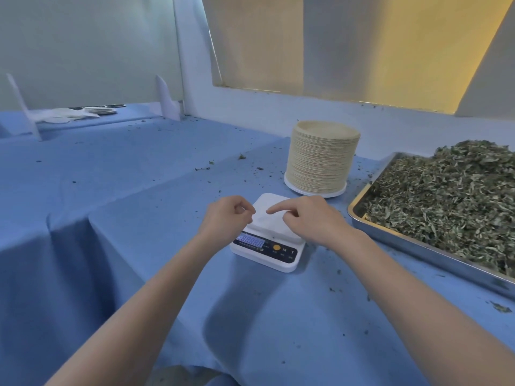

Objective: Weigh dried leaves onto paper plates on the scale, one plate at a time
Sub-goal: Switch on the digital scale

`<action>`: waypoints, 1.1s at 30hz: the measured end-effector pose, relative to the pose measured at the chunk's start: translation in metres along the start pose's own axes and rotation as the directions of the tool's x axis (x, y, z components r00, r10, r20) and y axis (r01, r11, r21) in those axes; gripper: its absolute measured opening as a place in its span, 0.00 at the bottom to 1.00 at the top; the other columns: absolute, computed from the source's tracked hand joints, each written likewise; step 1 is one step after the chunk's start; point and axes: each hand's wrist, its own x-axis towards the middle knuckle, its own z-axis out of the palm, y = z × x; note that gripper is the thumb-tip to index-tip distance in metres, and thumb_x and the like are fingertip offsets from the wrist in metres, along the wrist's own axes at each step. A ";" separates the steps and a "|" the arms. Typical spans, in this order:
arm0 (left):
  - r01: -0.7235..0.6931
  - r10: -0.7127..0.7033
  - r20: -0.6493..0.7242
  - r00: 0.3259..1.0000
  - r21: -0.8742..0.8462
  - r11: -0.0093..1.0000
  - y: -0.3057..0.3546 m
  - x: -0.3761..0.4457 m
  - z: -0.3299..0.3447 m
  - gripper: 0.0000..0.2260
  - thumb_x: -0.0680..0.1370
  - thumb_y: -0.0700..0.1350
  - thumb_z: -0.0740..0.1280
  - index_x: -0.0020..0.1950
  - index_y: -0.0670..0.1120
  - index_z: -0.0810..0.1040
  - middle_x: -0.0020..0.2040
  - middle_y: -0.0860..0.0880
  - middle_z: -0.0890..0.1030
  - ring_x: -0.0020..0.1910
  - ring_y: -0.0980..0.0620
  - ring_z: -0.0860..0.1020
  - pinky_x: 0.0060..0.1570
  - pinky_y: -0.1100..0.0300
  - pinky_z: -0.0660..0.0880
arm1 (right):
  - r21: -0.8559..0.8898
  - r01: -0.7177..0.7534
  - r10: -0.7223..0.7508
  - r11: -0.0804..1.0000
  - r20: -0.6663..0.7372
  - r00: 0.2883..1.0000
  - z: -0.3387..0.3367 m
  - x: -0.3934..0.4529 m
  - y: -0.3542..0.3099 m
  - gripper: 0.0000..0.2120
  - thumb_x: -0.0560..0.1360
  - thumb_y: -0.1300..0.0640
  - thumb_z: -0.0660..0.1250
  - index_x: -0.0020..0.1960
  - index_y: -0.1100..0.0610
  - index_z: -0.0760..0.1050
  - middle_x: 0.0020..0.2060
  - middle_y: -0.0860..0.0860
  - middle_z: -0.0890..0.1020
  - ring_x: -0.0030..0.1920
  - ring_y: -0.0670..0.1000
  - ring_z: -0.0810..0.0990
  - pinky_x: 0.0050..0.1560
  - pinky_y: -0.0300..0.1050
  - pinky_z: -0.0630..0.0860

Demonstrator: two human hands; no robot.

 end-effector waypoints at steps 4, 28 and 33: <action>-0.005 0.005 0.008 1.000 -0.001 1.000 0.000 0.005 0.000 0.10 0.76 0.42 0.62 0.40 0.54 0.78 0.35 0.57 0.81 0.32 0.57 0.75 0.34 0.65 0.71 | 0.013 0.001 -0.001 1.000 0.001 1.000 0.001 0.004 0.001 0.22 0.74 0.57 0.55 0.55 0.34 0.77 0.25 0.43 0.70 0.30 0.44 0.70 0.29 0.40 0.62; -0.209 0.205 0.149 0.967 0.016 0.978 0.066 0.057 0.009 0.07 0.75 0.42 0.62 0.42 0.51 0.78 0.41 0.49 0.82 0.35 0.54 0.75 0.36 0.64 0.74 | 0.038 -0.004 0.007 0.999 -0.061 0.998 -0.047 0.038 0.016 0.19 0.75 0.59 0.57 0.51 0.40 0.81 0.22 0.34 0.73 0.28 0.36 0.71 0.25 0.35 0.62; -0.267 0.264 0.149 0.953 0.001 0.964 0.120 0.108 0.023 0.08 0.74 0.41 0.62 0.40 0.51 0.77 0.42 0.49 0.81 0.37 0.56 0.74 0.33 0.65 0.70 | -0.005 -0.045 0.044 0.999 -0.186 0.982 -0.093 0.069 0.039 0.18 0.75 0.59 0.58 0.52 0.42 0.81 0.25 0.43 0.72 0.30 0.44 0.70 0.31 0.43 0.67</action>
